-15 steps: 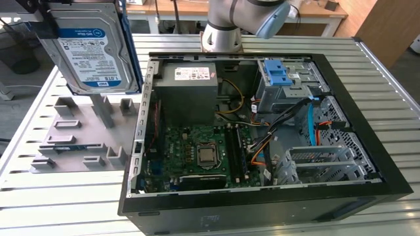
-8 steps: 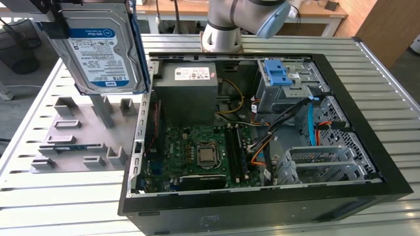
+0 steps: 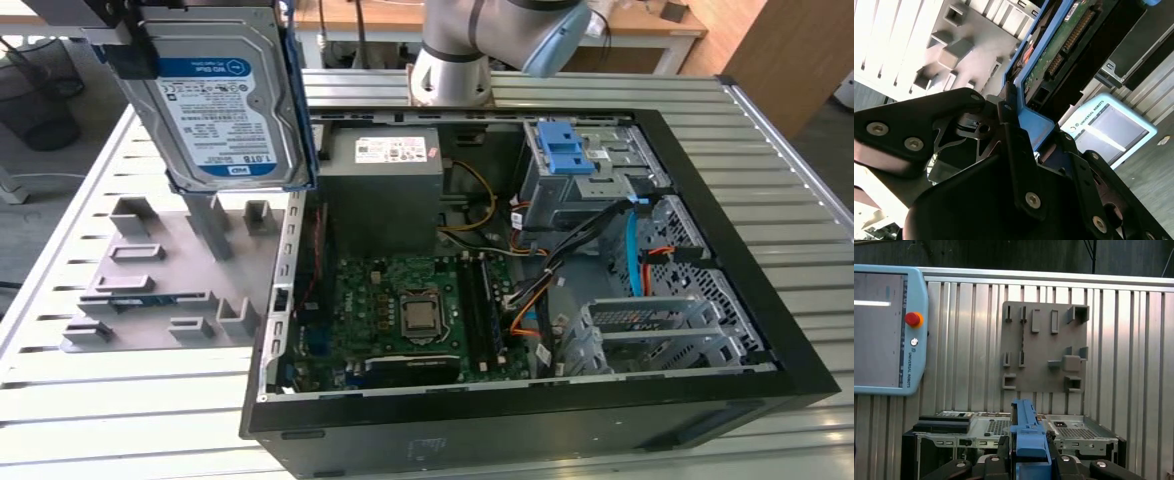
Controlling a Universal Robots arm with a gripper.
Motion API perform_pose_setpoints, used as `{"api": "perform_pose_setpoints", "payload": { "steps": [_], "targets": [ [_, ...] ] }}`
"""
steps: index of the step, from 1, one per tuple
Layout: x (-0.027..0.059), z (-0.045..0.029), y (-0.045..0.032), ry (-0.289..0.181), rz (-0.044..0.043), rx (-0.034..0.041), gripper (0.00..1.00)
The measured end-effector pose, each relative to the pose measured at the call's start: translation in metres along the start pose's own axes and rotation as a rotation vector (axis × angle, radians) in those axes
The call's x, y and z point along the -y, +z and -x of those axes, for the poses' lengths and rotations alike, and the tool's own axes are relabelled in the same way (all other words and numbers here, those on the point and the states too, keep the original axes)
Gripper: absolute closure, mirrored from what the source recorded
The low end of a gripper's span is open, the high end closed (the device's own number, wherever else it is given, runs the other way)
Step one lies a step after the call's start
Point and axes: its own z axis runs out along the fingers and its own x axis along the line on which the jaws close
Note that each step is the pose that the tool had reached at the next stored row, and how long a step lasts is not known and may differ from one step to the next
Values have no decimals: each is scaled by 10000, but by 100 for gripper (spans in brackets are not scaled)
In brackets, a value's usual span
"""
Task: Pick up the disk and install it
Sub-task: 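Pick up the disk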
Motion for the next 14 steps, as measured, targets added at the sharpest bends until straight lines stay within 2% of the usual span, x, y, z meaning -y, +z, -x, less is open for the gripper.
{"api": "perform_pose_setpoints", "payload": {
  "steps": [14],
  "targets": [
    [201, -4, -2, 0, 0, 0, 64]
  ]
}}
